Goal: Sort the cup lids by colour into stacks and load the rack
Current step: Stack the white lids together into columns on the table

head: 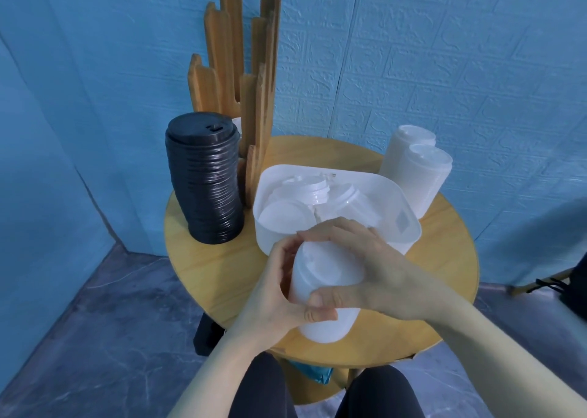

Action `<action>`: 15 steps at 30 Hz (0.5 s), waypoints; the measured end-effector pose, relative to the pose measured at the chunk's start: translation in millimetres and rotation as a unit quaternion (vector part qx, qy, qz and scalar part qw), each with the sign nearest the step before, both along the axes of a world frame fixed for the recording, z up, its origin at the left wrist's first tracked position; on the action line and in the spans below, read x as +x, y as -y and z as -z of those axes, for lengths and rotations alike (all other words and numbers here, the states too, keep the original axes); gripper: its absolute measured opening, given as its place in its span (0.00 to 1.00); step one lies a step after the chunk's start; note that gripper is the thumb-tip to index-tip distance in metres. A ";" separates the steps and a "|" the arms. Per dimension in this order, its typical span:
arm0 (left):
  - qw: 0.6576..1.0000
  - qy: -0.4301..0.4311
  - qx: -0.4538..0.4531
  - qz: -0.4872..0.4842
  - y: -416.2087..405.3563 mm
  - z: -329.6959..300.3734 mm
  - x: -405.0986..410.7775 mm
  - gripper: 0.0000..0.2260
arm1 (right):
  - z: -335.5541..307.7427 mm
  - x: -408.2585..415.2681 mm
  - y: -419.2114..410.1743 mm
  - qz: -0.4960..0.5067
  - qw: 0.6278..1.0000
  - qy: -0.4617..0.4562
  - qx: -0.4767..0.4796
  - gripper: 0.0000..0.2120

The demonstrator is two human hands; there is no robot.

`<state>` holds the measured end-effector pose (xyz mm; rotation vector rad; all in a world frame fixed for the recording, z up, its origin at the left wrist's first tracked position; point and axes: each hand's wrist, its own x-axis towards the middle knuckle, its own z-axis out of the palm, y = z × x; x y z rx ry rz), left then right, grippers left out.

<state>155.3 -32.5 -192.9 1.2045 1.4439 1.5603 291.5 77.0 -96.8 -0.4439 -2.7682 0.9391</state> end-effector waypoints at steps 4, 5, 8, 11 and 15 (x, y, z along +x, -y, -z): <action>1.000 0.002 0.010 -0.002 0.7 -0.5 1.0 0.46 | 8.2 5.9 -8.0 -0.028 0.994 -0.062 -0.083 0.30; 1.000 0.005 0.015 -0.002 0.8 -0.3 0.9 0.45 | 10.8 5.6 -7.8 -0.023 0.994 -0.074 -0.081 0.30; 0.999 0.025 0.026 0.003 1.8 -5.1 -0.1 0.46 | 20.9 2.1 -3.8 -0.005 0.992 -0.115 -0.053 0.29; 0.999 0.027 0.034 0.027 3.2 -12.3 0.4 0.47 | 27.2 -0.8 -4.0 -0.003 0.990 -0.135 -0.044 0.29; 0.997 0.022 0.044 0.055 3.5 -11.3 -0.1 0.52 | 30.1 -2.9 -5.1 -0.009 0.989 -0.143 -0.025 0.30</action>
